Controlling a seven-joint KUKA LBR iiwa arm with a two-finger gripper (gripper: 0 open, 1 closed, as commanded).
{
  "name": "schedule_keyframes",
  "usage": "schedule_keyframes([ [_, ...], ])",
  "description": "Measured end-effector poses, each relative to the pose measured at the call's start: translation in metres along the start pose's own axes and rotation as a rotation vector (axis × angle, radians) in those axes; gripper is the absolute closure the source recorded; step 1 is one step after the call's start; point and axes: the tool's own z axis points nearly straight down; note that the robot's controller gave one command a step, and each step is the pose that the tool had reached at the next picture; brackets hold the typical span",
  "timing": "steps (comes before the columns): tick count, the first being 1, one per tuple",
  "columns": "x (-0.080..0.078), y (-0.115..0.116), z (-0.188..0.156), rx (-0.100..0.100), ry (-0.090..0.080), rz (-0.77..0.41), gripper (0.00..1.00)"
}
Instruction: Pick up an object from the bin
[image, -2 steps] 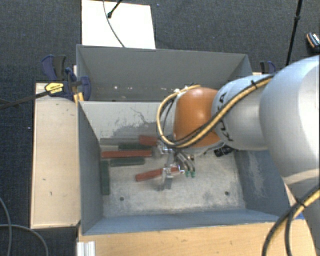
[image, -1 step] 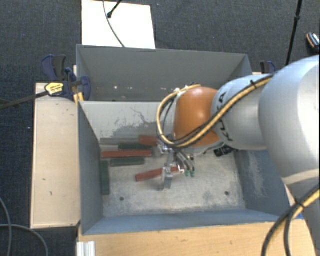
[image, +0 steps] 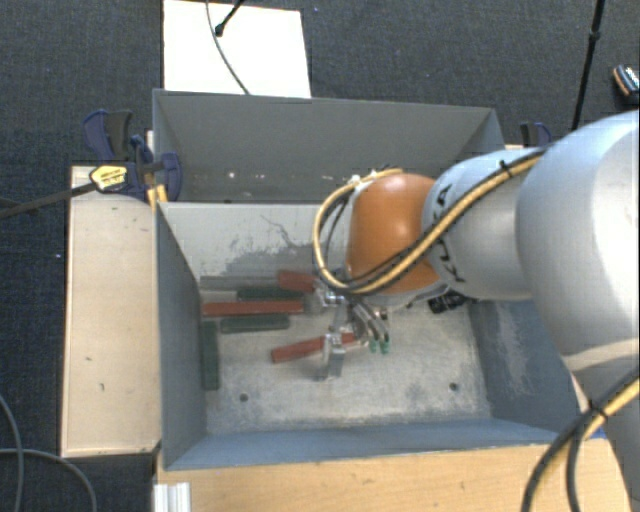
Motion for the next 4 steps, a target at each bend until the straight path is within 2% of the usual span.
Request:
schedule_keyframes([
  [1, -0.001, 0.0, -0.001, 0.0, -0.002, 0.008, 0.0],
  [2, -0.001, 0.0, -0.001, 0.0, -0.001, 0.01, 1.0],
  [3, -0.004, 0.001, -0.08, -0.001, -0.008, 0.013, 1.0],
  [4, -0.005, 0.002, -0.098, -0.001, -0.004, 0.015, 1.0],
])
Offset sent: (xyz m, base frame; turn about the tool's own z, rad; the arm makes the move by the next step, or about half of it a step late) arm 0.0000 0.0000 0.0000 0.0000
